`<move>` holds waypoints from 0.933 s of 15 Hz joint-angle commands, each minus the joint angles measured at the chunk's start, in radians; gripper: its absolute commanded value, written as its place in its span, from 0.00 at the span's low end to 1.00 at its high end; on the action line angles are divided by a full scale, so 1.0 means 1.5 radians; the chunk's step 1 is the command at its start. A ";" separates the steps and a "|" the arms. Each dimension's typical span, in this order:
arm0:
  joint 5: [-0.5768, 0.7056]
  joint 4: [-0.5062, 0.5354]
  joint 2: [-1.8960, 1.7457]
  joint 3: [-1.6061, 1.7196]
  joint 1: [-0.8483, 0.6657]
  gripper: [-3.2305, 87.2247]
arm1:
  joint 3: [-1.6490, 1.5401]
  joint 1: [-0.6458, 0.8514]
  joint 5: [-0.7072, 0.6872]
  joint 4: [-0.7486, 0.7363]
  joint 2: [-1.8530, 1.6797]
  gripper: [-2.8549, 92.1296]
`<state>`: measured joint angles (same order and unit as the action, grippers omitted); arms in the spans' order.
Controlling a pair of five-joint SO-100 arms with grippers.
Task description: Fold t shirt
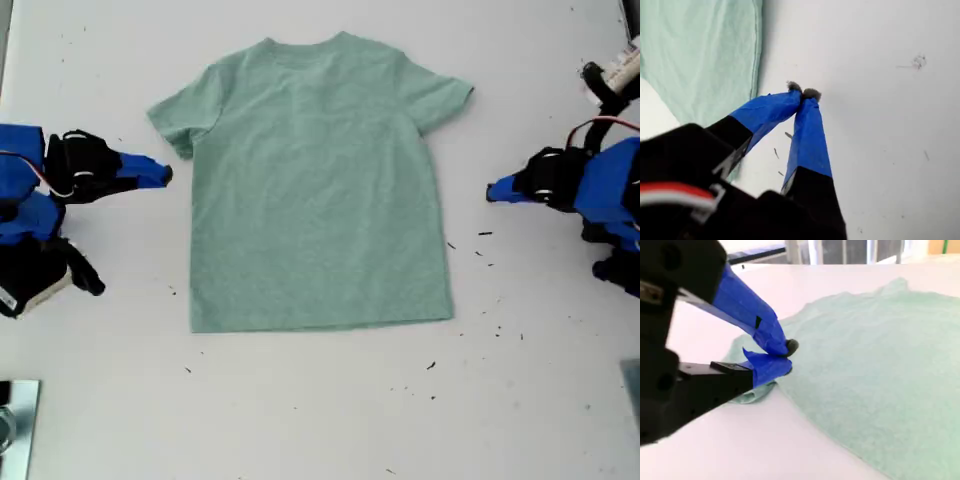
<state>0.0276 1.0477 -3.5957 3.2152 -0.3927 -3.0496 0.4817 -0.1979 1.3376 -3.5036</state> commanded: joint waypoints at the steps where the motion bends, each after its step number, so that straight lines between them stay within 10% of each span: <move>1: 0.063 -0.009 -0.006 0.005 -0.001 0.03 | -0.025 0.009 -0.051 -0.035 -0.002 0.03; 4: 0.078 -0.010 -0.006 0.017 0.025 0.03 | 0.127 0.012 -0.107 -0.003 0.093 0.03; 10: 0.095 -0.011 -0.006 0.018 0.012 0.03 | 0.942 0.213 -0.500 0.134 0.866 0.03; 13: 0.095 -0.011 -0.006 0.018 0.024 0.03 | 1.092 0.267 -0.615 0.196 0.983 0.46; 14: 0.095 -0.011 -0.006 0.018 0.024 0.03 | 1.132 0.281 -0.627 0.218 1.011 0.46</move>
<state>0.1626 1.0477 -3.5987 3.2321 -0.3620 -1.4788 0.8744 -1.0922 1.6306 -2.0141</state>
